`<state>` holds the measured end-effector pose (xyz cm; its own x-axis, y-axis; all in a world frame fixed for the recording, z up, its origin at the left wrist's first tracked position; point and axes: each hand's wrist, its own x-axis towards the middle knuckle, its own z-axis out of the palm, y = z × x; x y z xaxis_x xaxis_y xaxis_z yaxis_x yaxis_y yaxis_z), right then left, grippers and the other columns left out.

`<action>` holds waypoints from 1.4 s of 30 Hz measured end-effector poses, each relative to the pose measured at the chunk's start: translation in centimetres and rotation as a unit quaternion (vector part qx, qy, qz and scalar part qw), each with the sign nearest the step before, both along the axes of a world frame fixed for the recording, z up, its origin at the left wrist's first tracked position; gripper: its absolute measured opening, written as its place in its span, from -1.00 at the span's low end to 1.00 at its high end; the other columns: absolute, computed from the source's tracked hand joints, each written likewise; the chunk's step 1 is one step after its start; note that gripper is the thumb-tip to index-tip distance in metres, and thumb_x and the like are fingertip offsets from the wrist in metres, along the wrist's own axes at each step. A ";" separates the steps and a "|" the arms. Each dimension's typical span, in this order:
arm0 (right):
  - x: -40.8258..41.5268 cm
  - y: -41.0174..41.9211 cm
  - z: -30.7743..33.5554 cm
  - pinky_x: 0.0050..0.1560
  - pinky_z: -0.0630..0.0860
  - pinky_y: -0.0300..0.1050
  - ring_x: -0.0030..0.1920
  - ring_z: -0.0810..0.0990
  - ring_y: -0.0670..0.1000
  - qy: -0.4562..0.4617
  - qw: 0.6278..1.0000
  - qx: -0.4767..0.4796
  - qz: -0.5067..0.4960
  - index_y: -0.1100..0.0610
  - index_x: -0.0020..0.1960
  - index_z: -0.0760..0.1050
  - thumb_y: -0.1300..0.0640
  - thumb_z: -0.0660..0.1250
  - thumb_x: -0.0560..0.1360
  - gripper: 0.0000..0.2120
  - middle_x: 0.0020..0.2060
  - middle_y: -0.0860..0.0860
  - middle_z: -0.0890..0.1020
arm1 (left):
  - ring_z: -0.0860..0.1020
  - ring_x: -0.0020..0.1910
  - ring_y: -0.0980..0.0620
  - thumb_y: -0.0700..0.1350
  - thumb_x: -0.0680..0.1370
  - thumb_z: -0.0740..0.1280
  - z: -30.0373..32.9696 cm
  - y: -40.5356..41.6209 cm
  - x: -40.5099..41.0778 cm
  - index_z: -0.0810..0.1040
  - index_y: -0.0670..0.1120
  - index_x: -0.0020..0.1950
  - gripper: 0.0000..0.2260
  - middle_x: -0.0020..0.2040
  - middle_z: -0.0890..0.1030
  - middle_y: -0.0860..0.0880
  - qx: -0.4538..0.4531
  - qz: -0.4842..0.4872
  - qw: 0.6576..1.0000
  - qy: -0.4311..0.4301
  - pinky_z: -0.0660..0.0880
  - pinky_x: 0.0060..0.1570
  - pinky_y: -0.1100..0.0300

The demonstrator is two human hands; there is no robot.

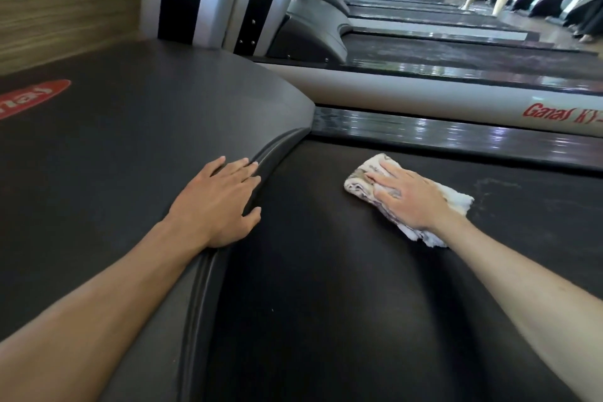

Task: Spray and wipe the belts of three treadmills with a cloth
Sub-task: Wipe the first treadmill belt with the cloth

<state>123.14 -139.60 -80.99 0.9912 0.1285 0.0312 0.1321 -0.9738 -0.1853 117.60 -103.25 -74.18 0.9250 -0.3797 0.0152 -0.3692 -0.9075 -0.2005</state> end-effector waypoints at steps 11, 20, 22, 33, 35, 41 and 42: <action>7.6 5.5 0.7 0.52 0.19 0.26 0.59 0.18 0.21 0.050 0.996 -0.020 -0.065 -0.25 0.60 0.17 -0.29 -0.11 0.55 -0.37 0.64 0.01 0.14 | -0.02 0.64 0.08 0.09 0.64 0.12 -0.2 -0.2 -0.1 0.22 -0.05 0.62 -0.45 0.66 0.10 0.00 -0.022 -0.010 1.000 -0.009 -0.09 0.61 0.00; 2.1 2.8 -0.3 0.47 0.29 0.13 0.51 0.35 0.16 -0.013 0.998 -0.003 -0.054 -0.28 0.57 0.28 -0.29 -0.01 0.61 -0.46 0.62 -0.14 0.22 | -0.03 0.64 0.08 0.08 0.64 0.12 -0.3 -0.1 -0.1 0.21 -0.04 0.62 -0.45 0.66 0.09 0.00 -0.025 -0.007 1.000 -0.010 -0.09 0.61 0.00; 3.8 4.2 0.1 0.49 0.27 0.23 0.51 0.33 0.22 -0.002 0.995 -0.027 -0.094 -0.28 0.54 0.26 -0.38 -0.15 0.56 -0.39 0.59 -0.07 0.26 | -0.03 0.64 0.09 0.08 0.64 0.12 -0.3 -0.1 -0.1 0.22 -0.04 0.62 -0.45 0.66 0.10 0.01 -0.026 -0.005 1.000 -0.011 -0.09 0.61 0.00; 7.1 11.6 0.5 0.56 0.13 0.25 0.61 0.17 0.21 0.054 0.996 -0.018 0.072 -0.31 0.59 0.21 -0.35 -0.05 0.59 -0.42 0.66 -0.11 0.13 | -0.09 0.64 0.11 0.02 0.63 0.11 0.0 -0.3 -0.3 0.16 -0.03 0.64 -0.44 0.67 0.03 0.02 -0.020 -0.001 1.000 0.001 -0.14 0.61 0.02; 5.4 10.1 0.6 0.55 0.21 0.20 0.58 0.26 0.12 0.024 0.994 0.007 0.102 -0.36 0.52 0.32 -0.43 -0.11 0.47 -0.34 0.63 -0.20 0.18 | -0.09 0.64 0.11 0.02 0.63 0.11 0.1 -0.2 -0.4 0.15 -0.03 0.65 -0.43 0.67 0.03 0.02 -0.023 0.003 1.000 0.002 -0.14 0.61 0.02; 7.0 9.1 1.3 0.43 0.28 0.20 0.48 0.34 0.20 0.009 0.999 -0.043 -0.025 -0.33 0.56 0.25 -0.25 0.01 0.64 -0.51 0.60 -0.10 0.24 | -0.07 0.64 0.10 0.00 0.64 0.10 0.1 -0.2 -0.5 0.19 -0.05 0.63 -0.46 0.67 0.05 0.01 -0.034 -0.003 0.999 0.002 -0.13 0.61 0.00; 8.0 10.1 1.5 0.42 0.28 0.21 0.47 0.33 0.24 0.014 0.998 -0.042 -0.051 -0.30 0.57 0.24 -0.23 -0.01 0.65 -0.51 0.59 -0.04 0.25 | -0.07 0.64 0.10 -0.01 0.64 0.09 0.1 -0.3 -0.4 0.19 -0.04 0.63 -0.47 0.67 0.05 0.01 -0.038 -0.003 0.999 0.001 -0.14 0.61 0.00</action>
